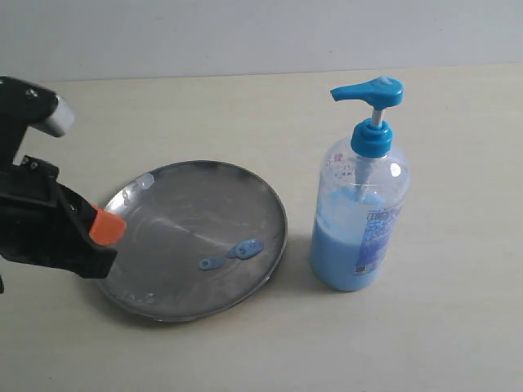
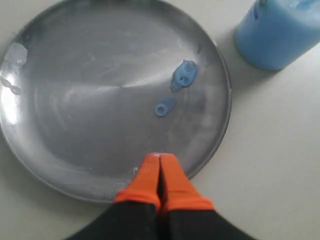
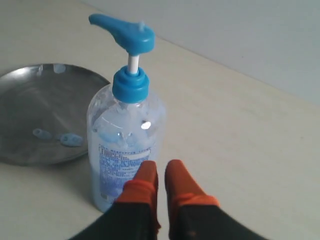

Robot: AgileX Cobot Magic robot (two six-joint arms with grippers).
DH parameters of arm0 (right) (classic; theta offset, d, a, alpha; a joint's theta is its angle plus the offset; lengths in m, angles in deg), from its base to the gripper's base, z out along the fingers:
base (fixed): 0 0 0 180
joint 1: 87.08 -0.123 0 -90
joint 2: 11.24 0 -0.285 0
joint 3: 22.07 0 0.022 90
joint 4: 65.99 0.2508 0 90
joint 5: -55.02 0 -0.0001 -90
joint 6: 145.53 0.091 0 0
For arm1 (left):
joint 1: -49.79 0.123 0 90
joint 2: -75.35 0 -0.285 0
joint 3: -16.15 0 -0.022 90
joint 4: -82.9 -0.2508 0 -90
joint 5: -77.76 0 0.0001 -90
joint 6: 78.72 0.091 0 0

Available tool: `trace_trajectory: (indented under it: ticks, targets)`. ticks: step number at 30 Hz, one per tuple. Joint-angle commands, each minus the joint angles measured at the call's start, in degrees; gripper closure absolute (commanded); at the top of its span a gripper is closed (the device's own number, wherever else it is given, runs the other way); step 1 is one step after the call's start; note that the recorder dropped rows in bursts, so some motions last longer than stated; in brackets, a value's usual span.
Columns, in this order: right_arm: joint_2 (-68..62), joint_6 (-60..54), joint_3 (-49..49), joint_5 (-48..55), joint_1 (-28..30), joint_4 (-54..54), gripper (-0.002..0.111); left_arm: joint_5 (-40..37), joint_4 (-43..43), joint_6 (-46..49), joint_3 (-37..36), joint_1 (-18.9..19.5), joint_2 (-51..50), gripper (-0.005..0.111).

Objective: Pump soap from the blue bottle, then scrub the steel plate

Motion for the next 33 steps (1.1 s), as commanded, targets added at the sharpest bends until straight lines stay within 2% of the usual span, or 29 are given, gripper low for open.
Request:
trace_trajectory:
  ticks: [1,10,33]
  targets:
    - [4.0,2.4,-1.1,-1.5,-0.1,-2.4,0.099,0.3,0.3,0.3,-0.2,-0.4,-4.3,0.107]
    - [6.0,2.8,-1.2,-2.2,-0.1,-2.6,0.099,-0.6,1.1,0.3,1.2,-0.4,-12.3,0.107]
    - [6.0,4.3,-1.2,-4.0,-0.1,-2.6,0.099,-12.6,1.7,2.9,21.2,-0.4,-32.9,0.107]
